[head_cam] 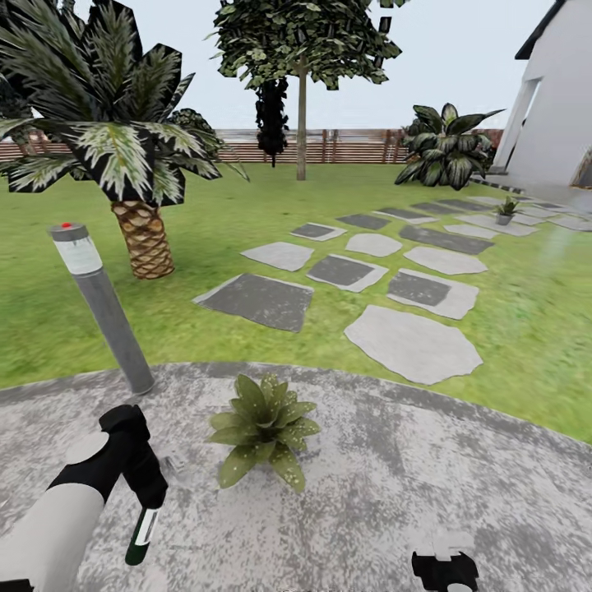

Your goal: Pick up the pesticide atomizer in the garden and spray insectifuge to fully cover both potted plants in the garden.

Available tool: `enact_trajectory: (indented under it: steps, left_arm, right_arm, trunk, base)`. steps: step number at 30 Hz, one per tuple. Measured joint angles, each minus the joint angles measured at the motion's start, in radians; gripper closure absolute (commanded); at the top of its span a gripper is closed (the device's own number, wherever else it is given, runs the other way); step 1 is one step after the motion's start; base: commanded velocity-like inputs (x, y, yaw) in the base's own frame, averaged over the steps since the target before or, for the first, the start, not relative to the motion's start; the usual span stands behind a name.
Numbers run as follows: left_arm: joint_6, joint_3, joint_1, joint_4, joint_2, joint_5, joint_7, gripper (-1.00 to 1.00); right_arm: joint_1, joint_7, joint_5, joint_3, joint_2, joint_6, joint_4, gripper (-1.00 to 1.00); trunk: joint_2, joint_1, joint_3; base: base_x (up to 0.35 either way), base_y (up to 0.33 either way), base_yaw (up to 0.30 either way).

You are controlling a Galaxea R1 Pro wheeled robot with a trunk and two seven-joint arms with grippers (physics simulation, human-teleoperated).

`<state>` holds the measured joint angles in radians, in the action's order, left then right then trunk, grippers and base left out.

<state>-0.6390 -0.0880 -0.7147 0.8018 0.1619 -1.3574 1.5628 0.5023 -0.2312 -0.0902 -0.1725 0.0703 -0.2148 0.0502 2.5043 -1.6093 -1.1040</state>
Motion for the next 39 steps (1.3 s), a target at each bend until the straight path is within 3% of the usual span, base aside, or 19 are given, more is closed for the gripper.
enact_trajectory:
  steps: [6, 11, 18, 22, 25, 30, 39]
  left_arm:
    - [-0.005, 0.002, -0.014, 0.005, -0.002, 0.002, 0.000, 1.00]
    - [0.002, 0.010, -0.068, 0.009, -0.004, -0.004, -0.001, 1.00]
    - [0.005, 0.071, -0.167, 0.007, -0.005, -0.021, 0.000, 1.00]
    - [0.009, 0.075, -0.160, 0.004, 0.005, -0.025, 0.000, 1.00]
    - [0.011, 0.075, -0.146, -0.006, 0.026, -0.024, 0.000, 1.00]
    - [0.032, 0.071, -0.027, -0.002, 0.020, -0.014, 0.000, 1.00]
    - [0.020, 0.062, -0.053, 0.006, 0.021, -0.009, 0.000, 1.00]
  right_arm:
    - [0.000, -0.001, 0.000, 0.000, 0.000, -0.001, 0.000, -1.00]
    - [0.000, -0.001, 0.002, 0.000, 0.001, -0.003, -0.001, -1.00]
    - [0.000, -0.001, 0.003, 0.000, 0.002, -0.001, -0.001, -1.00]
    - [0.000, -0.001, 0.003, 0.000, 0.002, -0.001, -0.001, -1.00]
    - [0.000, -0.001, 0.003, -0.001, 0.002, -0.002, -0.001, -1.00]
    - [0.000, -0.002, 0.000, 0.000, -0.001, -0.003, 0.002, -1.00]
    - [0.000, 0.000, 0.000, 0.001, 0.000, -0.001, 0.002, -1.00]
  trunk:
    - [0.000, 0.001, 0.000]
    - [0.000, 0.000, 0.000]
    - [0.000, 0.000, 0.000]
    - [0.000, 0.000, 0.000]
    - [0.000, 0.000, 0.000]
    - [0.000, 0.000, 0.000]
    - [0.000, 0.000, 0.000]
  base:
    - [0.177, 0.220, -0.109]
    - [0.122, 0.031, -0.003]
    - [0.004, 0.001, 0.000]
    - [0.000, 0.000, 0.000]
    - [0.000, 0.000, 0.000]
    - [0.000, 0.000, 0.000]
    - [-0.128, 0.161, -0.158]
